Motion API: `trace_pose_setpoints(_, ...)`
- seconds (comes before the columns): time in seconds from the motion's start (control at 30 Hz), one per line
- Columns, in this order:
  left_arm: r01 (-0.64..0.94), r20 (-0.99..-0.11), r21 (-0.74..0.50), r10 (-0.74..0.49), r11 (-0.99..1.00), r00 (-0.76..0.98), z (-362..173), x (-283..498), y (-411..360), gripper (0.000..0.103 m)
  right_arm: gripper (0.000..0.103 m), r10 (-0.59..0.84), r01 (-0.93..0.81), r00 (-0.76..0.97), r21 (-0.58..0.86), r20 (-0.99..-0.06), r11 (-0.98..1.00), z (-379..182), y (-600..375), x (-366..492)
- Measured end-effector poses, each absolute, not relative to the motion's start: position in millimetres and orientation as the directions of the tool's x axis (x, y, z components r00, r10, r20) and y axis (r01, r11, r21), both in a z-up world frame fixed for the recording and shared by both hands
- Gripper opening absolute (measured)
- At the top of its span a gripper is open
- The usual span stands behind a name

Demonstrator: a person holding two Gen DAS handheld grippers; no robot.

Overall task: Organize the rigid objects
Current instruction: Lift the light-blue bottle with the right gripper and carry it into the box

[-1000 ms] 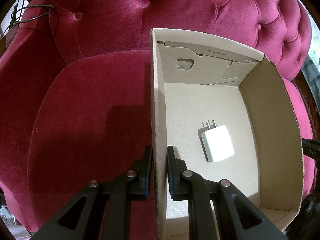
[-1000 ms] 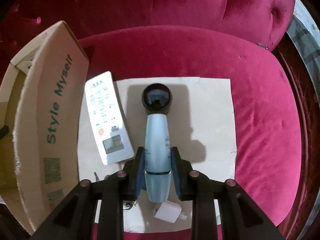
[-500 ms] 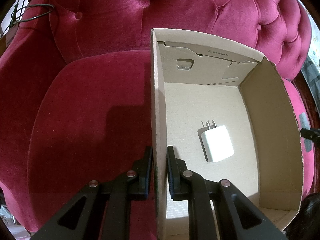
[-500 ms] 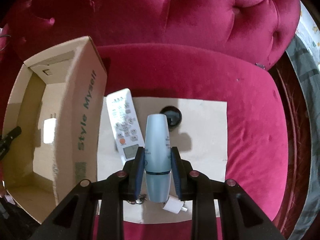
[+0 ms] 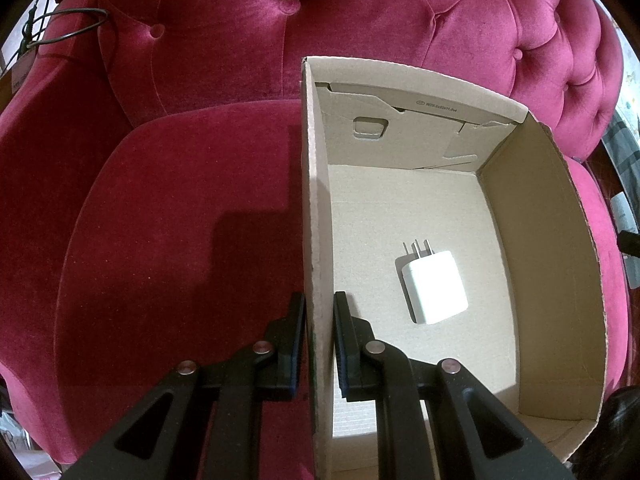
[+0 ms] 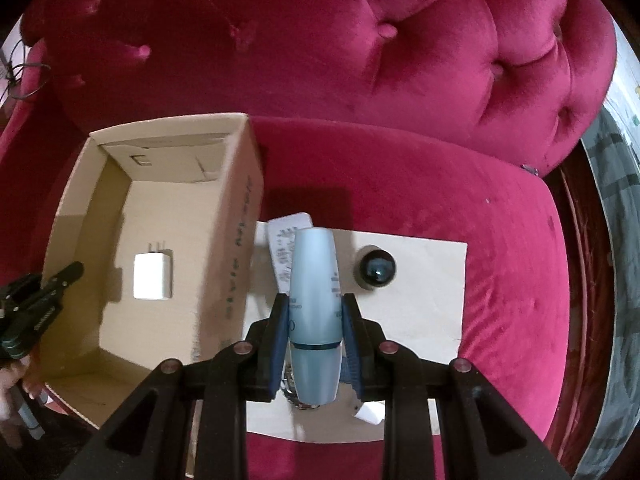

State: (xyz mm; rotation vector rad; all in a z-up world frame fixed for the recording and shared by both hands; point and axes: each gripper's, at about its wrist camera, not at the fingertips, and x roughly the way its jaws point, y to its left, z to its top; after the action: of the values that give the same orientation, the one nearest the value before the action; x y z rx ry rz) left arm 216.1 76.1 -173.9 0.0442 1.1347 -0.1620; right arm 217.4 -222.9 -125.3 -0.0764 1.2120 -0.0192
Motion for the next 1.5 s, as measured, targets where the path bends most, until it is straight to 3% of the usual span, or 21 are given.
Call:
trace_pose_setpoints(0.63, 0.151, -0.905, -0.048, -0.107, 0.987, 0.412, -174, 216, 76, 0.015, 0.027, 0.063, -0.158, 0.357, 0.006, -0.932, 0.987, -113, -143, 221)
trace_pose_setpoints(1.07, 0.152, -0.905, -0.047, -0.107, 0.987, 0.412, -174, 216, 76, 0.015, 0.027, 0.109, -0.226, 0.289, 0.043, -0.951, 0.973, -151, -92, 213)
trace_pose_setpoints(1.5, 0.152, -0.905, -0.048, -0.108, 0.987, 0.412, -174, 216, 77, 0.015, 0.027, 0.132, -0.189, 0.219, 0.090, -0.967, 0.978, -192, -75, 211)
